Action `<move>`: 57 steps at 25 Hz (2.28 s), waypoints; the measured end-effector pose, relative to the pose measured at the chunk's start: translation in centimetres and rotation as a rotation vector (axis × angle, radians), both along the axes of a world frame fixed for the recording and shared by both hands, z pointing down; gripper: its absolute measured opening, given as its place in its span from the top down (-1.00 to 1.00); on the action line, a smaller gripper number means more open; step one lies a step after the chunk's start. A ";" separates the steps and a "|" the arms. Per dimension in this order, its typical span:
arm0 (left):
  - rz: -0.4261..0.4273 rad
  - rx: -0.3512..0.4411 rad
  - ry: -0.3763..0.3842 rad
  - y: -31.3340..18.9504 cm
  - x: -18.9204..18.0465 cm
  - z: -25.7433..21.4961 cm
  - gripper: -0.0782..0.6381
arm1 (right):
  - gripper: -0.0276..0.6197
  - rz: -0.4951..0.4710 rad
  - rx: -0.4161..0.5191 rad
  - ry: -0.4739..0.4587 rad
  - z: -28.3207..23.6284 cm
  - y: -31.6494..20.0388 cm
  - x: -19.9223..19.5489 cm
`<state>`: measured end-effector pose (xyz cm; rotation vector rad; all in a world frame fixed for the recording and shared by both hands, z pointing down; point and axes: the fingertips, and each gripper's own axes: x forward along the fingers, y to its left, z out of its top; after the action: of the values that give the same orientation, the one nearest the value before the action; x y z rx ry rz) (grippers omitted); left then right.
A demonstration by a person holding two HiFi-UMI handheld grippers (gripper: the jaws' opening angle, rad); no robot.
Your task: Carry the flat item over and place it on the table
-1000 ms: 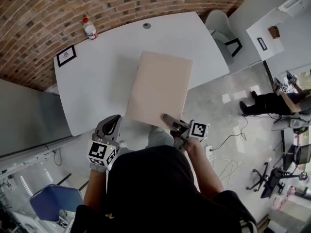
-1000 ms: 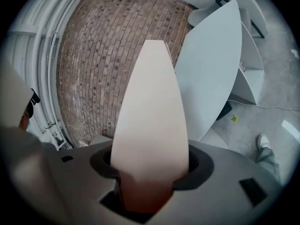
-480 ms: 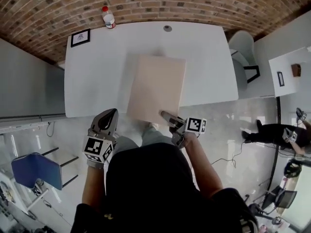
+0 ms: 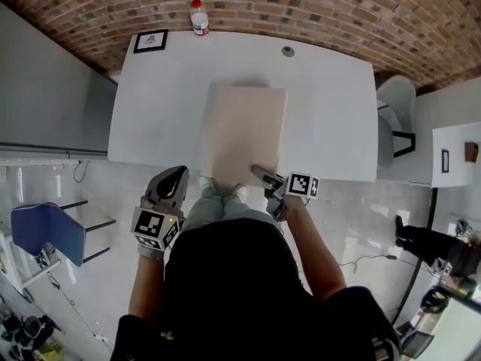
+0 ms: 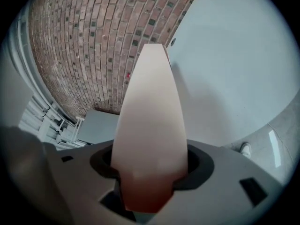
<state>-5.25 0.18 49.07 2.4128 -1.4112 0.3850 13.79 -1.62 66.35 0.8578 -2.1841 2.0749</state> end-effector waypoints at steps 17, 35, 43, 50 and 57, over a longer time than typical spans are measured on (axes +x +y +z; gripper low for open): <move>0.003 -0.067 0.018 -4.0 -2.3 1.8 0.77 | -0.02 -0.023 -0.020 0.047 3.5 -6.4 -4.2; -0.025 -0.103 0.065 -8.8 -5.3 4.0 0.77 | -0.39 -0.082 -0.060 0.268 8.0 -11.5 -5.1; -0.032 -0.104 0.064 -9.8 -5.1 4.2 0.77 | -0.42 -0.111 -0.084 0.287 8.4 -12.0 -5.2; -0.035 -0.105 0.065 -10.0 -4.2 4.4 0.77 | -0.47 -0.140 -0.091 0.419 9.1 -11.9 -4.3; -0.033 -0.108 0.071 -9.8 -3.8 4.5 0.77 | -0.47 -0.159 -0.051 0.514 9.1 -12.3 -3.1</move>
<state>-9.03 -9.63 53.60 2.2915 -1.3616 0.3551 10.66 -13.89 75.47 1.0320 -1.8482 1.6040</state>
